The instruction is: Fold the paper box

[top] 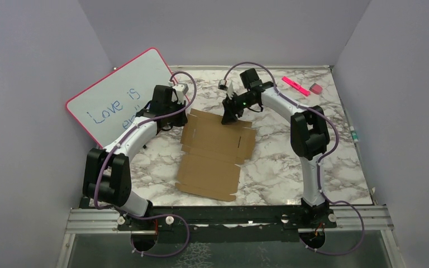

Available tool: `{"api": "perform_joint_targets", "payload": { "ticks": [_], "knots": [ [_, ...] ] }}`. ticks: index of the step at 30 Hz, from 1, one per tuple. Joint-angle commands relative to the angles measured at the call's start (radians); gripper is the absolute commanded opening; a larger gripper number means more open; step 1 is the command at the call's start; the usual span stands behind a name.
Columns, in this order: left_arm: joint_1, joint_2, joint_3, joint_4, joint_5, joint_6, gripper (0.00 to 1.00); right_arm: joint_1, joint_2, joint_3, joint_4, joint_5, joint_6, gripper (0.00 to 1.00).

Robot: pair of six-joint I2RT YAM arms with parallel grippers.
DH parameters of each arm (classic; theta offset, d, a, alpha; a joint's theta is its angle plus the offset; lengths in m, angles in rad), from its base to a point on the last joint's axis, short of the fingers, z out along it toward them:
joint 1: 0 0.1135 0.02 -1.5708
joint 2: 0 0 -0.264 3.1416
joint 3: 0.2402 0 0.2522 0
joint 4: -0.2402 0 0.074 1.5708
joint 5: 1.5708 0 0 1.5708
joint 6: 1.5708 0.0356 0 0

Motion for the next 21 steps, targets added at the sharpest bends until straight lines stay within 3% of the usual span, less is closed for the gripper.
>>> {"api": "perform_joint_targets", "payload": {
  "ticks": [1, 6, 13, 21],
  "knots": [
    [-0.005, -0.04, -0.008, 0.035, 0.021, 0.016, 0.01, -0.004, 0.038, 0.049, -0.058, -0.066, -0.045, 0.46],
    [-0.005, -0.041, -0.01, 0.037, 0.016, 0.017, 0.01, -0.006, 0.054, 0.084, -0.096, -0.081, -0.063, 0.34],
    [-0.005, -0.045, -0.011, 0.037, 0.006, -0.003, 0.01, -0.005, 0.022, 0.091, -0.142, -0.116, -0.106, 0.04],
    [-0.005, -0.059, -0.02, 0.043, -0.018, -0.082, 0.08, 0.0, -0.062, 0.071, -0.17, -0.063, -0.123, 0.01]
  ]
}}
